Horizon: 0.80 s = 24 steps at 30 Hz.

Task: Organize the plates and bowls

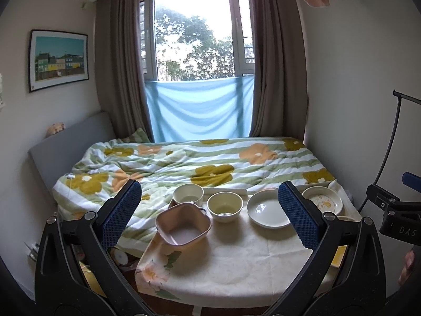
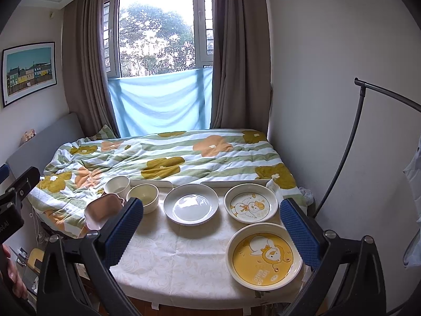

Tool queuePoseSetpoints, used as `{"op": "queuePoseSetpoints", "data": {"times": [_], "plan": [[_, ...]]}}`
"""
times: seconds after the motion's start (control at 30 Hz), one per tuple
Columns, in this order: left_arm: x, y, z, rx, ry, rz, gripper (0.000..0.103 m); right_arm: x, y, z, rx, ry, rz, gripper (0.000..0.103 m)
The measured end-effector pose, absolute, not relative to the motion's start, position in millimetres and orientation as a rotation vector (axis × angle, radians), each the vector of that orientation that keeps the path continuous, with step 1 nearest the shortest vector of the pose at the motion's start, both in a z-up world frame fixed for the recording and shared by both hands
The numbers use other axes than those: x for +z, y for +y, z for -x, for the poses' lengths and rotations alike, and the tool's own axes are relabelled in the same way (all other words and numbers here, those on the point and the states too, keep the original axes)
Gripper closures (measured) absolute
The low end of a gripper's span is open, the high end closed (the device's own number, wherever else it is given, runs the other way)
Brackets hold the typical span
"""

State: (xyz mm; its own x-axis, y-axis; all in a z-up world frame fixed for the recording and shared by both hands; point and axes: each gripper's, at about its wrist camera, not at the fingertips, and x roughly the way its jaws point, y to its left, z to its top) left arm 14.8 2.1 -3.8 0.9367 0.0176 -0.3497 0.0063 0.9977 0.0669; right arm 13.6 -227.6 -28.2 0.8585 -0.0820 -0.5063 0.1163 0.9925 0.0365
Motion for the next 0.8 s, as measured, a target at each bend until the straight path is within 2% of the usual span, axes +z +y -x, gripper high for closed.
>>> {"op": "queuePoseSetpoints", "data": {"times": [0.8], "plan": [[-8.8, 1.2, -18.4, 0.010, 0.372, -0.079, 0.000, -27.7, -225.9, -19.2, -0.107, 0.531, -0.061, 0.000]]}}
